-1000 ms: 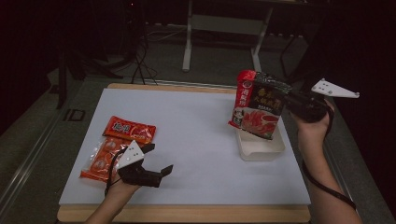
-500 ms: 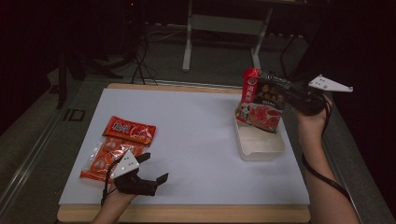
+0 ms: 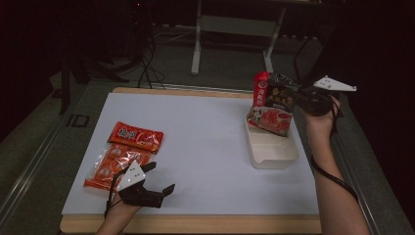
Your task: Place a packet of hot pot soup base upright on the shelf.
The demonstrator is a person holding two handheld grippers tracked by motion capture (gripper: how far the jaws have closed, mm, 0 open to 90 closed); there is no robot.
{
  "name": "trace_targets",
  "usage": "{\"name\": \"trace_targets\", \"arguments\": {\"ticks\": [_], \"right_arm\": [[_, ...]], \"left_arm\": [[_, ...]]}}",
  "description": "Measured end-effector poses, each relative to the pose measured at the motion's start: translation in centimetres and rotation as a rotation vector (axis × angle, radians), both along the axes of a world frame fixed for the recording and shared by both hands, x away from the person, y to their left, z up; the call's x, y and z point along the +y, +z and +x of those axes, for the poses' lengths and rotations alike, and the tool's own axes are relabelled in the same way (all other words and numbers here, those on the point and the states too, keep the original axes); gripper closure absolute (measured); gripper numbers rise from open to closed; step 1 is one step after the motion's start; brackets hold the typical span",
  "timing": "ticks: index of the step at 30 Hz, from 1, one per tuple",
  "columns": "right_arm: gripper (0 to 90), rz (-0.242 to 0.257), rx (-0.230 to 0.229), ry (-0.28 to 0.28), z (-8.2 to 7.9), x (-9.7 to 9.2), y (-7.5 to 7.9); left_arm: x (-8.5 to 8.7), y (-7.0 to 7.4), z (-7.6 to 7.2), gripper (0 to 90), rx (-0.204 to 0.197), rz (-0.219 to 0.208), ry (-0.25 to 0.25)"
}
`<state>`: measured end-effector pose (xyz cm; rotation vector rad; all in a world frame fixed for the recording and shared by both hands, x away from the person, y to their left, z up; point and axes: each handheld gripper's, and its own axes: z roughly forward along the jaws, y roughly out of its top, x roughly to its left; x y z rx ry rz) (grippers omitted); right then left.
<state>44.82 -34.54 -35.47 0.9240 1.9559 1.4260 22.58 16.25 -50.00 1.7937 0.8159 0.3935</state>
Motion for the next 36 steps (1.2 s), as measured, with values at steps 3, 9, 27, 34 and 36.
{"name": "trace_targets", "arguments": {"ticks": [3, 9, 27, 34, 36], "right_arm": [[77.1, -0.010, 0.008, 0.002, 0.7, 0.1, -0.4], [77.1, -0.028, 0.001, 0.040, 1.5, 0.4, -1.1], [76.8, -0.055, 0.011, 0.099, 1.9, 0.5, -2.1], [75.6, -0.017, 0.009, 0.135, 1.7, 0.2, -3.3], [75.5, -0.012, 0.007, 0.138, 1.7, 0.0, -3.4]], "left_arm": [[0.1, 0.0, 0.0, 2.5, 0.000, -0.010, -0.002], [0.3, -0.1, 0.0, 2.5, 0.009, -0.013, 0.004], [0.3, -0.1, 0.1, 2.5, 0.014, -0.034, 0.003], [0.5, -0.2, 0.1, 2.5, 0.019, -0.041, 0.009], [0.5, -0.2, 0.1, 2.5, 0.019, -0.043, 0.008]]}}
